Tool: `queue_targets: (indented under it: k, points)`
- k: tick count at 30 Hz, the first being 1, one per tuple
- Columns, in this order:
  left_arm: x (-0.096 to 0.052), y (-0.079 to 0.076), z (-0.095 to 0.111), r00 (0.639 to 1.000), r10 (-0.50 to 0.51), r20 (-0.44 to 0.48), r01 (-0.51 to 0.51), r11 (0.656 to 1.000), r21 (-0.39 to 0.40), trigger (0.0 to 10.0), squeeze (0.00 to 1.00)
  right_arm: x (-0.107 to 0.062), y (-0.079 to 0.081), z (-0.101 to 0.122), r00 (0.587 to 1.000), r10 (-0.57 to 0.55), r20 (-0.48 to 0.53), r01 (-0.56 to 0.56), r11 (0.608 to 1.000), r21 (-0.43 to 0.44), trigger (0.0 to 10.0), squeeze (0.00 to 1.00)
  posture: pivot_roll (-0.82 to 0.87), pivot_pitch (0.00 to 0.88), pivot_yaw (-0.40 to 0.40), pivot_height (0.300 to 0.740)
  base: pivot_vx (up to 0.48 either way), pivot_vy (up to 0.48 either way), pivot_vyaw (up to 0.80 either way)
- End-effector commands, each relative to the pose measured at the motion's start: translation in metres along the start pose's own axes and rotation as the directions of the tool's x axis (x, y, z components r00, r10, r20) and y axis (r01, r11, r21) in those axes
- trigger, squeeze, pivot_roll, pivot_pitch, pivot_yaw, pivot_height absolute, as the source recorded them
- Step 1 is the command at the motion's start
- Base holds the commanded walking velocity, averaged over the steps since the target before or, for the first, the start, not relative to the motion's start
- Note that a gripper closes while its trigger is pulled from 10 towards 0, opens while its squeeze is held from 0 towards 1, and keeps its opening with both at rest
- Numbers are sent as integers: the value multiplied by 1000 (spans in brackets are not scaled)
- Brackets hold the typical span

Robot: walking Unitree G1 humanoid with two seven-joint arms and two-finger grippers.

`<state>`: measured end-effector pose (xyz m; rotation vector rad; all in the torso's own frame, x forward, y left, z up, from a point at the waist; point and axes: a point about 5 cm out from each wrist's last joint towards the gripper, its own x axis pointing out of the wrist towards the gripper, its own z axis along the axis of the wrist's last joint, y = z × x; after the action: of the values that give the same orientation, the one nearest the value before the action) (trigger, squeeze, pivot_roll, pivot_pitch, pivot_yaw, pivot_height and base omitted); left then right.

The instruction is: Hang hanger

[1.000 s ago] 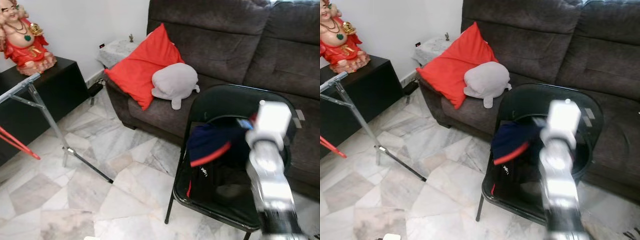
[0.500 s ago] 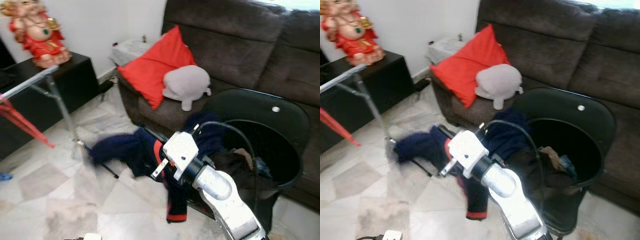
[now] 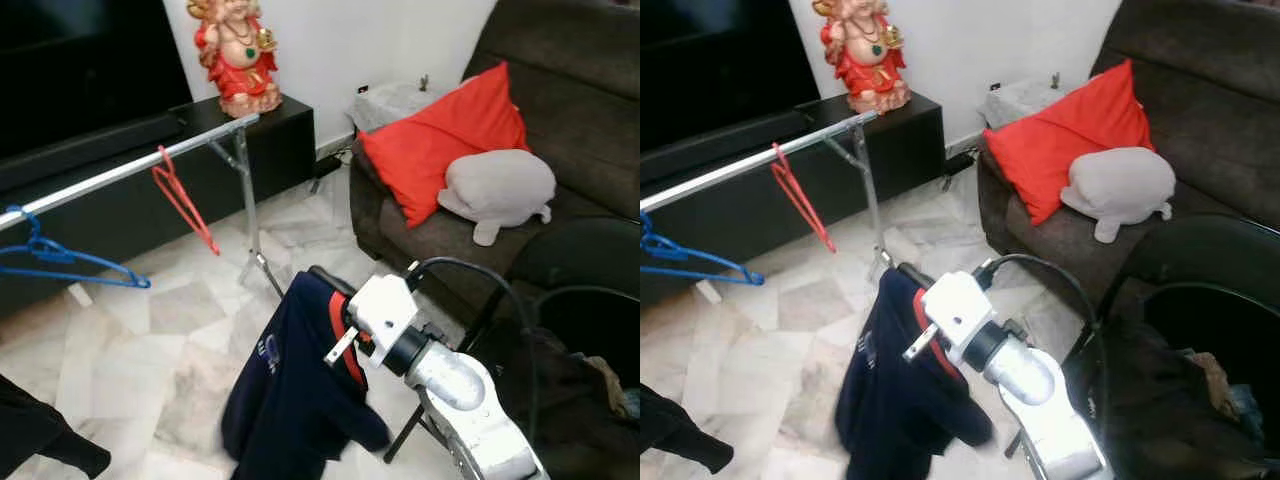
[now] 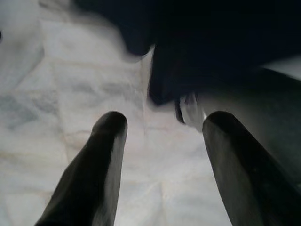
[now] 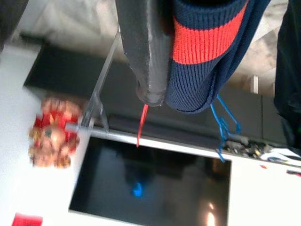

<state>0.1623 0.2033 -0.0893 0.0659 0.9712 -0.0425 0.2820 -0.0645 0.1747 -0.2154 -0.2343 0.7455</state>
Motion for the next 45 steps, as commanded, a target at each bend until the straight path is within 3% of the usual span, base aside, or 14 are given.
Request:
queue_targets:
  k: [1, 3, 5, 6, 7, 8, 13, 15, 20, 31, 45]
  points:
    - [-2, 6, -7, 1000, 16, -25, -16, 1000, 12, 10000, 0, -6, -11, -15, 989, -138, -60, 144, 984, 105, 10000, 0, -77, 98, 66, 721, 0, 0, 0]
    - [-2, 6, -7, 1000, 18, -24, -17, 1000, 11, 10000, 0, -9, -17, -23, 976, -198, -95, 210, 968, 141, 10000, 0, -76, 98, 65, 721, 0, 0, 0]
    - [-2, 7, -7, 999, 23, -23, -22, 1000, 11, 10000, 0, -17, -28, -37, 939, -305, -159, 335, 914, 227, 10000, 0, -74, 95, 65, 721, 0, 0, 0]
    - [-3, 7, -7, 999, 28, -23, -28, 999, 16, 10000, 0, -29, -39, -60, 877, -401, -264, 471, 827, 307, 10000, 0, -79, 91, 65, 721, 0, 0, 0]
    - [-3, 8, -7, 999, 30, -23, -30, 999, 16, 10000, 0, -34, -41, -69, 859, -415, -300, 500, 807, 315, 10000, 0, -79, 91, 66, 721, 0, 0, 0]
    - [-3, 8, -7, 999, 30, -23, -30, 999, 16, 10000, 0, -34, -41, -69, 859, -415, -300, 500, 807, 315, 10000, 0, -79, 91, 66, 721, 0, 0, 0]
    - [-3, 8, -8, 999, 52, -13, -52, 999, -7, 10000, 0, -58, -41, -114, 776, -424, -467, 587, 756, 288, 10000, 0, -70, 79, 61, 721, 0, 0, 0]
    - [-3, 8, -8, 998, 62, -7, -63, 998, -23, 10000, 0, -60, -40, -120, 768, -421, -483, 599, 740, 307, 10000, 0, -70, 79, 61, 721, 0, 0, 0]
    - [-4, 8, -8, 996, 86, 9, -85, 994, -70, 10000, 0, -62, -38, -127, 750, -438, -496, 624, 718, 309, 10000, 0, -62, 72, 56, 721, 0, 0, 0]
    - [-4, 10, -9, 995, 96, 3, -95, 992, -80, 10000, 0, -57, -41, -124, 769, -462, -441, 607, 745, 278, 10000, 0, -65, 71, 60, 721, 0, 0, 727]
    - [-4, 10, -9, 992, 122, 6, -121, 986, -115, 10000, 0, -58, -45, -126, 759, -480, -439, 624, 728, 284, 10000, 0, -61, 90, 55, 721, 0, 0, 537]
